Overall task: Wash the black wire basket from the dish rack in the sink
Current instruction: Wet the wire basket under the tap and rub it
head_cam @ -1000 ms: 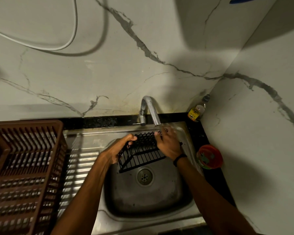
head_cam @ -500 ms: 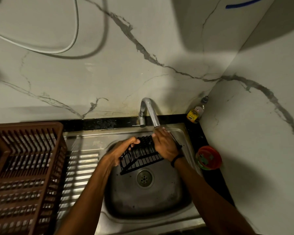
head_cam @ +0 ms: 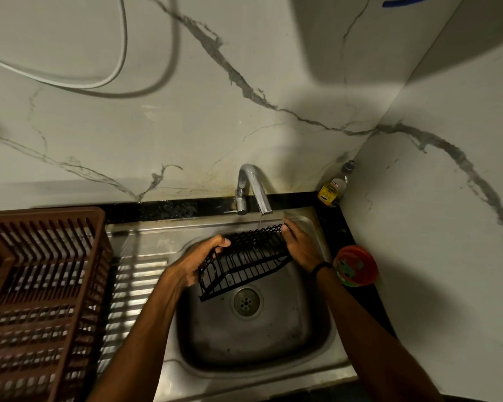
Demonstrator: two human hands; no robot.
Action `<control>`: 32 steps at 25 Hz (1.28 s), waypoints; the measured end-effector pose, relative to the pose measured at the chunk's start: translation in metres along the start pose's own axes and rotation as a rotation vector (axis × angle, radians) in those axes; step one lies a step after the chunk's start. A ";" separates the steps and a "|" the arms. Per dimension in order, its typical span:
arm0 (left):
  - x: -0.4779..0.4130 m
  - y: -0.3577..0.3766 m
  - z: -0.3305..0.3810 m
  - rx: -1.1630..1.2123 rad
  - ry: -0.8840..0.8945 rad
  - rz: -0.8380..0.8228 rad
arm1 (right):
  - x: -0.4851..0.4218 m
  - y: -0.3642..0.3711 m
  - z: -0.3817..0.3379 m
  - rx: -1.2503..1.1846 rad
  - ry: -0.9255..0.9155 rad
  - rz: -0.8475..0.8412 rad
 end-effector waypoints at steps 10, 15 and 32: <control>-0.001 -0.004 -0.018 0.228 -0.137 0.030 | 0.014 -0.026 -0.028 -0.147 0.018 0.227; 0.000 -0.007 -0.015 0.231 0.006 0.013 | 0.011 -0.039 -0.029 0.067 0.214 0.462; 0.003 0.016 0.014 -0.191 0.351 0.653 | 0.075 0.066 -0.124 0.076 -0.435 0.054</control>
Point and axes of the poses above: each hand's wrist, its own x-axis away from the middle knuckle, its own y-axis out of the palm, z = x × y, the point moved 7 cm from there along -x, towards the middle knuckle, and after that the axes turned 11 degrees about -x, right-handed, at the moved point
